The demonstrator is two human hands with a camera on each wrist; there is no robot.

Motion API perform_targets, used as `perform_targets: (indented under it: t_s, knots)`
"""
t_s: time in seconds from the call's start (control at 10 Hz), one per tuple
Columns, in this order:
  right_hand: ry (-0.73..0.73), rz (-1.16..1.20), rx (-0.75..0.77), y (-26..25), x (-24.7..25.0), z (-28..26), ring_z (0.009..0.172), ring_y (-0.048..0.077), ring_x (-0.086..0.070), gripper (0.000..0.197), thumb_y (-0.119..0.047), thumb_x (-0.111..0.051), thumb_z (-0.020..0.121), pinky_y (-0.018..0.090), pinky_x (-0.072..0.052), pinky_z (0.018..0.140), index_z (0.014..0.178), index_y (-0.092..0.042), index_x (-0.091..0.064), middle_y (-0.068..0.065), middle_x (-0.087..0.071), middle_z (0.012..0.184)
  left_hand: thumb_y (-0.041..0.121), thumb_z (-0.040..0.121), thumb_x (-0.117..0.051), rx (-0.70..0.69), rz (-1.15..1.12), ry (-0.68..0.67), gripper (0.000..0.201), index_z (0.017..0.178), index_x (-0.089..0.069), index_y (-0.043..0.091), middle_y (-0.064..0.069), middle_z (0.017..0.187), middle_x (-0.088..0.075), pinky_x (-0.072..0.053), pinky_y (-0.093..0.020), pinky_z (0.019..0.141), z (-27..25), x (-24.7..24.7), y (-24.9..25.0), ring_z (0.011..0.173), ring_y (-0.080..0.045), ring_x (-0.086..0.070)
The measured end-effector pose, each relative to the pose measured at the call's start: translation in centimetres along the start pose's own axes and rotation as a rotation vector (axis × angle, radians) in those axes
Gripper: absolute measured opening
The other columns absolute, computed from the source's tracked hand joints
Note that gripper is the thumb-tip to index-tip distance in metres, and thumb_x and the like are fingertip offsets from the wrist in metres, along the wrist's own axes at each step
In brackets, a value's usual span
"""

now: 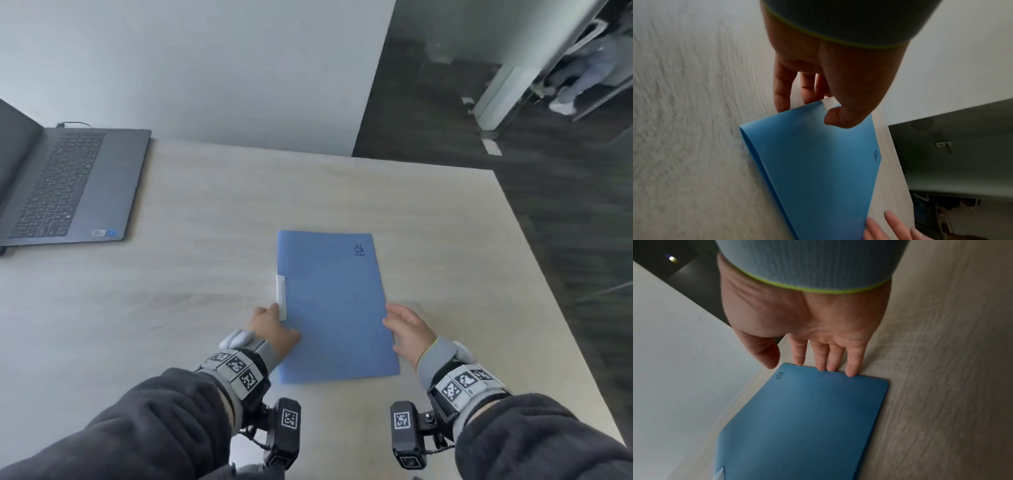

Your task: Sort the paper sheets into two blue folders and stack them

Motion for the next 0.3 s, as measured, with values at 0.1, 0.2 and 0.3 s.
perform_targets:
  t_s: [0.1,0.2,0.3]
  knots:
    - [-0.013,0.014,0.019,0.53,0.79,-0.28,0.131,0.02,-0.046,0.064,-0.027,-0.061,0.07,0.043,-0.037,0.108,0.133,-0.018,-0.052,0.008,-0.05,0.14,0.026,0.072,-0.056,-0.012,-0.016,0.02,0.034,0.102,-0.044,0.015,-0.004,0.11,-0.045,-0.053,-0.038,0.075,-0.28,-0.72,0.91,0.075,-0.029,-0.059]
    - [-0.046,0.008,0.019,0.98,1.13,-0.09,0.124,0.02,-0.051,0.043,-0.021,-0.064,0.082,0.041,-0.038,0.106,0.125,-0.021,-0.058,0.006,-0.053,0.134,0.036,0.063,-0.052,-0.006,-0.028,0.044,0.052,0.112,-0.043,0.021,-0.005,0.112,-0.051,-0.055,-0.043,0.081,-0.45,-0.7,0.79,0.083,-0.032,-0.062]
    - [-0.096,-0.023,0.019,1.0,1.24,-0.05,0.121,0.02,-0.053,0.023,-0.019,-0.058,0.091,0.041,-0.043,0.096,0.111,-0.029,-0.063,0.003,-0.059,0.127,0.043,0.061,-0.049,-0.008,-0.045,0.033,0.085,0.142,-0.03,0.033,-0.003,0.128,-0.054,-0.052,-0.044,0.09,-0.19,-0.64,0.42,0.1,-0.029,-0.062]
Point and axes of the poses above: each hand's wrist, its own z-axis towards the middle knuckle, its own x-axis out of the back of the hand, y = z × x, the point moved 10 cm from there along z, towards the middle knuckle
